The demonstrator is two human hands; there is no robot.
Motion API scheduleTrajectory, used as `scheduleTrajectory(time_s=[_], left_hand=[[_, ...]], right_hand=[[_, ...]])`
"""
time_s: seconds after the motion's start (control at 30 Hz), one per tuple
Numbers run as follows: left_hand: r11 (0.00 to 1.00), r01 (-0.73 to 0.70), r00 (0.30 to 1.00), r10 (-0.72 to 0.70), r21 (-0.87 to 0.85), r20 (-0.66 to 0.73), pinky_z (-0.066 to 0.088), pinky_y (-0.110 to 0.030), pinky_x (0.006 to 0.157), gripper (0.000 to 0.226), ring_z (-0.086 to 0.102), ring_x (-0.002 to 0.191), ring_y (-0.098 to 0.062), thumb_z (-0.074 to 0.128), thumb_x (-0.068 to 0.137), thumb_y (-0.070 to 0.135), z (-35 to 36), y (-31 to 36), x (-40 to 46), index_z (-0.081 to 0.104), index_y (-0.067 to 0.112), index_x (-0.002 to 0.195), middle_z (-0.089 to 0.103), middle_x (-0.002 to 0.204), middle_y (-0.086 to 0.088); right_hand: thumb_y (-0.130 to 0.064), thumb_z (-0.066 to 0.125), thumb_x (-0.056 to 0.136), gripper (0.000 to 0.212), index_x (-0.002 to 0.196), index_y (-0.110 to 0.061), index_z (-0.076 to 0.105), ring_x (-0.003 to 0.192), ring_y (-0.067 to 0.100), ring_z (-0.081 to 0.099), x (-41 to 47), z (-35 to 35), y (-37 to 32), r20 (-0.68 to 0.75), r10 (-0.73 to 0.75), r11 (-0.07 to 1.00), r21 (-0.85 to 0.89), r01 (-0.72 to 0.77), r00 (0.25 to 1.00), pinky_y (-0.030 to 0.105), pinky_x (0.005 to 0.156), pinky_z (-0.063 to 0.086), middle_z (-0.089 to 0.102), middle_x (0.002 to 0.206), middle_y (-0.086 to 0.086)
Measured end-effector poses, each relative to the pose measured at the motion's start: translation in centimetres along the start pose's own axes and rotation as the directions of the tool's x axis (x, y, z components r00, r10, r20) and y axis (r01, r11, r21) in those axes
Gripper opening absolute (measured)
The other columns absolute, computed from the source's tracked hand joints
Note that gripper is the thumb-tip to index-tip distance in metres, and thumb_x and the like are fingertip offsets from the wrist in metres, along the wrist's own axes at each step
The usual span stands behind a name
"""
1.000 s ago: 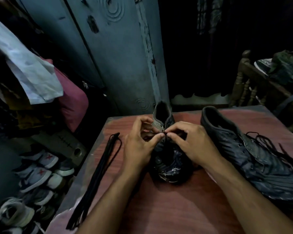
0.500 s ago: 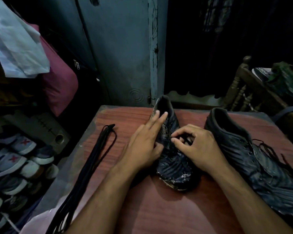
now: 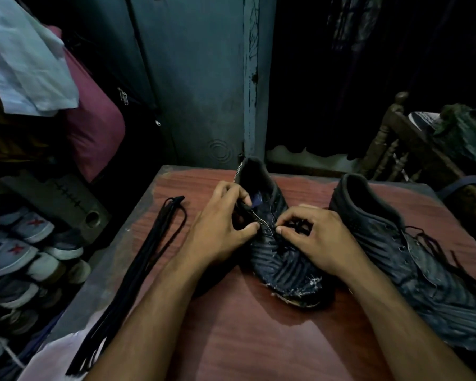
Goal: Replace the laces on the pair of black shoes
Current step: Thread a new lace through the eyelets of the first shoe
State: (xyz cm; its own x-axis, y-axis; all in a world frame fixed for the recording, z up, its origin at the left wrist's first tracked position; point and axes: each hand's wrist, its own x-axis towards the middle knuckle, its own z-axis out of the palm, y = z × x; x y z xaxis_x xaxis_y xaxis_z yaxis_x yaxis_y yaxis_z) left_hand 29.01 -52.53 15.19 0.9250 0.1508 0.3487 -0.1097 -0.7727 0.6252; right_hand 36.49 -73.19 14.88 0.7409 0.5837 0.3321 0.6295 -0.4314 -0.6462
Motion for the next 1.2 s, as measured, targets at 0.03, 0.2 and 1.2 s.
scheduleTrajectory(time_s=[0.03,0.2,1.2], left_hand=[[1.000,-0.001,1.000,0.001,-0.007,-0.004,0.033,-0.009,0.068,0.037,0.052,0.084,0.006,0.079,0.079,0.030,0.0,0.0,0.0,0.048,0.035,0.099,0.042,0.111,0.020],[1.000,-0.002,1.000,0.002,-0.027,-0.007,0.040,-0.010,0.072,0.038,0.057,0.090,0.000,0.080,0.082,0.030,0.0,0.0,-0.2,0.050,0.036,0.104,0.044,0.116,0.020],[0.993,-0.035,0.999,0.031,-0.113,-0.039,0.040,-0.006,0.073,0.039,0.055,0.089,0.001,0.083,0.082,0.020,0.3,-0.1,-0.5,0.054,0.030,0.107,0.046,0.114,0.018]], right_hand=[[-0.022,0.080,0.085,0.012,0.086,-0.033,0.074,0.083,0.002,0.064,0.0,0.0,0.0,0.011,0.006,1.000,0.009,-0.007,1.000,0.014,0.073,0.046,0.067,0.084,-0.013],[-0.024,0.079,0.088,0.016,0.086,-0.039,0.073,0.087,0.003,0.065,0.1,-0.1,0.2,0.084,0.034,0.996,0.085,-0.041,0.996,0.023,0.081,0.050,0.067,0.088,-0.014],[-0.018,0.075,0.091,0.026,0.083,-0.043,0.071,0.084,0.002,0.062,0.4,0.6,-1.0,0.148,0.134,0.974,0.162,-0.158,0.980,0.011,0.073,0.043,0.067,0.091,-0.006]])
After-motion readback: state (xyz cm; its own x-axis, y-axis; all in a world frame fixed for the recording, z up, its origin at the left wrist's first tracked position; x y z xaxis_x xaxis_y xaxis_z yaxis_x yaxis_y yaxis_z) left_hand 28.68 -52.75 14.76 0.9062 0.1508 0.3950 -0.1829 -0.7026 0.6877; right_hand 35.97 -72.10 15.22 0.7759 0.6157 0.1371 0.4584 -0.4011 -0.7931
